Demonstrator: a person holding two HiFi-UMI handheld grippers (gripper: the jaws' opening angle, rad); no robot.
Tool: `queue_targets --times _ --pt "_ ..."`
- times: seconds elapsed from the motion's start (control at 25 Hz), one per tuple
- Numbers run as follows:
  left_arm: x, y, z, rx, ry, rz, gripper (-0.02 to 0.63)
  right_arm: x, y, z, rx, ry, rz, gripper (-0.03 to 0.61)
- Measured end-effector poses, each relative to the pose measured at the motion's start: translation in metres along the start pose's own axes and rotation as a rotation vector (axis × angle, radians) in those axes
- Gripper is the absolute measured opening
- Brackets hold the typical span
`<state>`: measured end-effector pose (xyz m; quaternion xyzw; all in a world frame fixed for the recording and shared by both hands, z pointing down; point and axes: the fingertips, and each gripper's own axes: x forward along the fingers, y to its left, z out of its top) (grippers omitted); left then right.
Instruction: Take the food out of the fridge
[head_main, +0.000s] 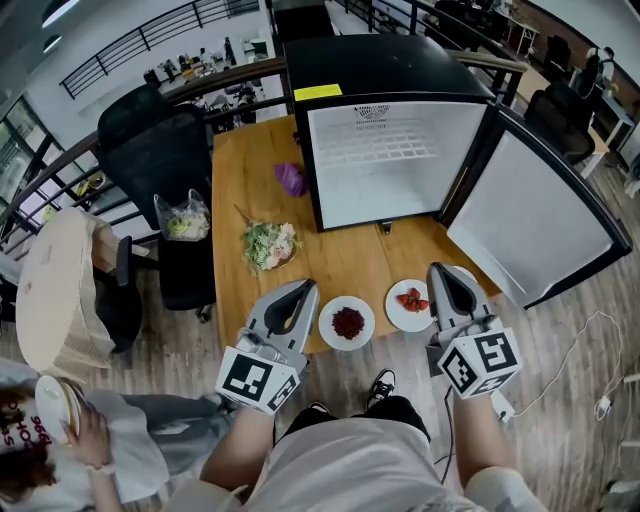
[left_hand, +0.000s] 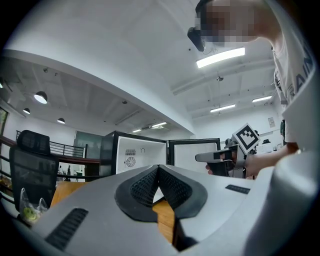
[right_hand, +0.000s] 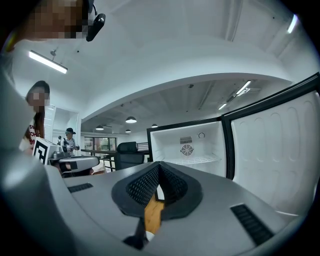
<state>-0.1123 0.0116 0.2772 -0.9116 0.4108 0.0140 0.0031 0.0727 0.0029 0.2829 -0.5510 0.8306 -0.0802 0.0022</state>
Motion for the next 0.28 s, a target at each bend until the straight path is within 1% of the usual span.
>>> queue_targets --times 0.28 --pt "-0.003 -0.006 0.0 -0.007 -0.007 -0.005 0.006 -0.005 0.0038 -0.004 -0.01 0.009 0.007 0.018"
